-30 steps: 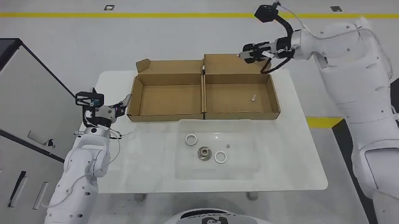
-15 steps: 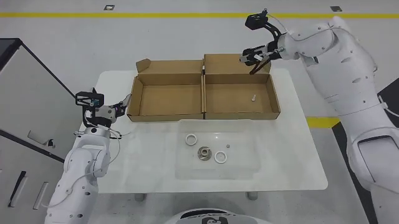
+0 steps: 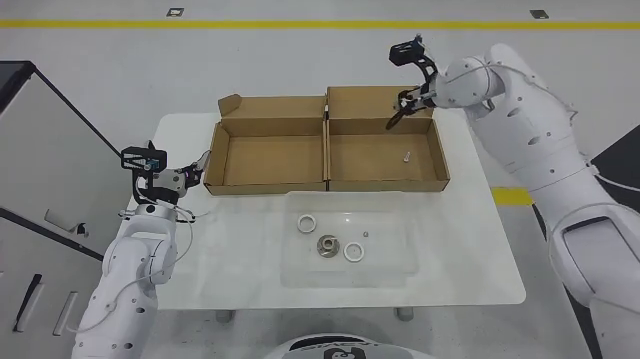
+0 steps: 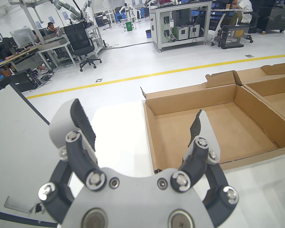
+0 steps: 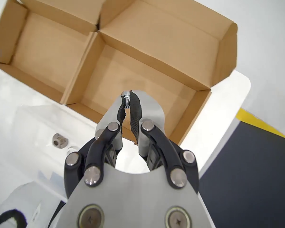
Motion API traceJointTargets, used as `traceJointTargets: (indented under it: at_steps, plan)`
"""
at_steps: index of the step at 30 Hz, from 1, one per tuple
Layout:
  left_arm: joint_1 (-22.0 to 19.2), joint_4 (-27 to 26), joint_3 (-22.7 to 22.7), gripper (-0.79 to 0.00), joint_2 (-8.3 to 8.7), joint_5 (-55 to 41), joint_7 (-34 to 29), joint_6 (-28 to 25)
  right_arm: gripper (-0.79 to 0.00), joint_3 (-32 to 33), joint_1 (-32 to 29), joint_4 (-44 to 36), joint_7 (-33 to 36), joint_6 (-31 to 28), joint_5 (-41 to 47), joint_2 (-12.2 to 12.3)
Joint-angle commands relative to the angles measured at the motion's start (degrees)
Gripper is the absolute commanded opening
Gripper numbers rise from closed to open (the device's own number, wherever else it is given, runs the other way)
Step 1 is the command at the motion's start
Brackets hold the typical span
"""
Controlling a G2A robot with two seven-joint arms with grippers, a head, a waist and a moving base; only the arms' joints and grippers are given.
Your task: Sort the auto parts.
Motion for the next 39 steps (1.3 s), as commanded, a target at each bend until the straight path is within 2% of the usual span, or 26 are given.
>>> traceJointTargets:
  at_steps: [1,5,11,21,29,39]
  plan:
    - [0.00,0.00,0.00,0.000,0.00,0.00,0.00,0.00,-0.785,-2.45,0.76,2.66,-0.48,1.36,-1.57,-1.01]
    - [0.00,0.00,0.00,0.000,0.00,0.00,0.00,0.00,-0.785,-7.02,2.13,8.40,-1.76,2.44,-1.95,-3.71]
    - [0.00,0.00,0.00,0.000,0.00,0.00,0.00,0.00,-0.785,-11.67,3.28,17.13,-3.15,0.68,0.92,-7.83]
    - [0.00,0.00,0.00,0.000,0.00,0.00,0.00,0.00,-0.785,-16.55,4.34,29.39,-4.37,-0.83,2.74,-13.88]
    - [0.00,0.00,0.00,0.000,0.00,0.00,0.00,0.00,-0.785,-18.18,4.92,36.56,-5.49,-2.36,2.76,-17.33]
    - [0.00,0.00,0.00,0.000,0.00,0.00,0.00,0.00,-0.785,-19.02,5.55,42.41,-6.49,-2.96,1.71,-20.36]
